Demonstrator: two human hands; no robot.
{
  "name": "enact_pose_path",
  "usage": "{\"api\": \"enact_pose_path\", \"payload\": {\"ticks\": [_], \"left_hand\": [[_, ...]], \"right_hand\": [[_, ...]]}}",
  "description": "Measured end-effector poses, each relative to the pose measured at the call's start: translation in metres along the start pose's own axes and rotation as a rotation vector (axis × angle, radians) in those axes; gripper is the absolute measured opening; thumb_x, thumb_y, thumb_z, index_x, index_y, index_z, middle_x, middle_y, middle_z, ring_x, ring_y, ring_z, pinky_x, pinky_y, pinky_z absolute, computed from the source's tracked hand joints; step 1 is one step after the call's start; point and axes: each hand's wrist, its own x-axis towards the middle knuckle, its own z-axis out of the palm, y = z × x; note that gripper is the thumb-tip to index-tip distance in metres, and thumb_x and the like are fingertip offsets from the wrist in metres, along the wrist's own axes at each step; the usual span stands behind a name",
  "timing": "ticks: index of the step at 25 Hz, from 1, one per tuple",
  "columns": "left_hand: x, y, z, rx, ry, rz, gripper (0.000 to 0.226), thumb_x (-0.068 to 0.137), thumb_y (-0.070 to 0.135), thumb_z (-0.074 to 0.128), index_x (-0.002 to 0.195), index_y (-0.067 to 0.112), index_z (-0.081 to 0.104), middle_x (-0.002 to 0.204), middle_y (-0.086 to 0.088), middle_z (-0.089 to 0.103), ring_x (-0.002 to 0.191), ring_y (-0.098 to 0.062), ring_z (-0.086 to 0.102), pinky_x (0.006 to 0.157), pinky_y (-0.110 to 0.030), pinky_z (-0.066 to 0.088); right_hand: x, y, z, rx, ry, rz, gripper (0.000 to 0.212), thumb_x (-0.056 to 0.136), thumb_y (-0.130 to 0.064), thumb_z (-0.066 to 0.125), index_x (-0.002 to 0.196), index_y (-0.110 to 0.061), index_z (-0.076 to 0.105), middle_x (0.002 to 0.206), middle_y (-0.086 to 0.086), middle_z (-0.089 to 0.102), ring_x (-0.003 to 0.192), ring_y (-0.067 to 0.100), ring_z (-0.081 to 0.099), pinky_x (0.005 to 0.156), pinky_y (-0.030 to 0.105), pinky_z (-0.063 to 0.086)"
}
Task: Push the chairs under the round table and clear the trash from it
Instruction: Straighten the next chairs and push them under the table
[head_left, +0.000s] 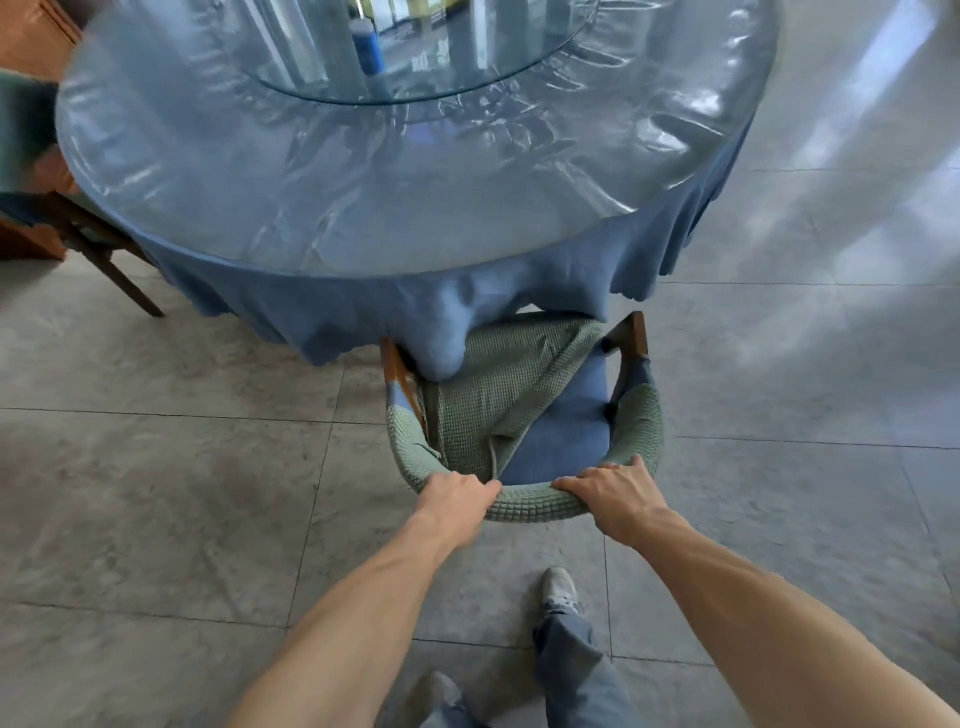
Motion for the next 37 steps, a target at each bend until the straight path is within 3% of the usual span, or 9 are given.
{"api": "enact_pose_path", "payload": {"ticks": [11, 21, 26, 30, 34, 37], "left_hand": [[0.102, -0.021, -0.061, -0.005, 0.025, -0.158, 0.053, 0.089, 0.004, 0.047, 0.137, 0.028, 0.043, 0.109, -0.005, 0.068, 0.101, -0.030, 0.066, 0.077, -0.040, 0.048], [0.161, -0.039, -0.097, -0.105, 0.002, -0.244, 0.050, 0.091, 0.015, 0.058, 0.134, 0.036, 0.044, 0.109, -0.002, 0.068, 0.101, -0.028, 0.066, 0.073, -0.039, 0.050], [0.176, -0.066, -0.110, -0.111, -0.034, -0.283, 0.055, 0.087, 0.019, 0.065, 0.133, 0.038, 0.045, 0.110, 0.000, 0.067, 0.101, -0.027, 0.066, 0.072, -0.037, 0.047], [0.177, -0.079, -0.113, -0.131, 0.005, -0.377, 0.040, 0.091, 0.011, 0.056, 0.126, 0.028, 0.049, 0.113, -0.002, 0.064, 0.106, -0.028, 0.061, 0.072, -0.039, 0.045], [0.159, -0.078, -0.109, -0.260, 0.078, -0.379, 0.036, 0.095, 0.031, 0.057, 0.128, 0.023, 0.048, 0.120, -0.004, 0.058, 0.116, -0.026, 0.054, 0.078, -0.043, 0.048], [0.136, -0.077, -0.113, -0.387, 0.086, -0.390, 0.046, 0.097, 0.043, 0.049, 0.138, 0.024, 0.042, 0.134, -0.002, 0.051, 0.126, -0.024, 0.047, 0.090, -0.047, 0.047]], "right_hand": [[0.090, 0.084, -0.070, -0.033, 0.031, -0.110, 0.054, 0.095, -0.011, 0.048, 0.136, -0.046, 0.044, 0.111, -0.009, 0.066, 0.108, 0.022, 0.061, 0.102, 0.055, 0.037], [0.151, 0.131, -0.105, -0.090, 0.067, -0.117, 0.043, 0.095, -0.020, 0.055, 0.127, -0.049, 0.048, 0.103, -0.013, 0.067, 0.102, 0.019, 0.063, 0.097, 0.052, 0.040], [0.174, 0.124, -0.120, -0.092, 0.098, -0.112, 0.039, 0.094, -0.022, 0.059, 0.126, -0.042, 0.049, 0.103, -0.007, 0.067, 0.102, 0.023, 0.063, 0.094, 0.049, 0.038], [0.189, 0.116, -0.125, -0.086, 0.119, -0.107, 0.039, 0.093, -0.016, 0.057, 0.124, -0.037, 0.050, 0.103, -0.005, 0.065, 0.102, 0.024, 0.061, 0.093, 0.050, 0.040], [0.186, 0.104, -0.128, -0.130, 0.110, -0.026, 0.026, 0.092, -0.014, 0.058, 0.114, -0.026, 0.054, 0.098, -0.003, 0.062, 0.100, 0.024, 0.061, 0.097, 0.055, 0.042], [0.173, 0.077, -0.138, -0.117, 0.121, -0.042, 0.020, 0.093, -0.023, 0.055, 0.113, -0.020, 0.056, 0.101, 0.000, 0.063, 0.099, 0.026, 0.062, 0.085, 0.044, 0.046]]}}
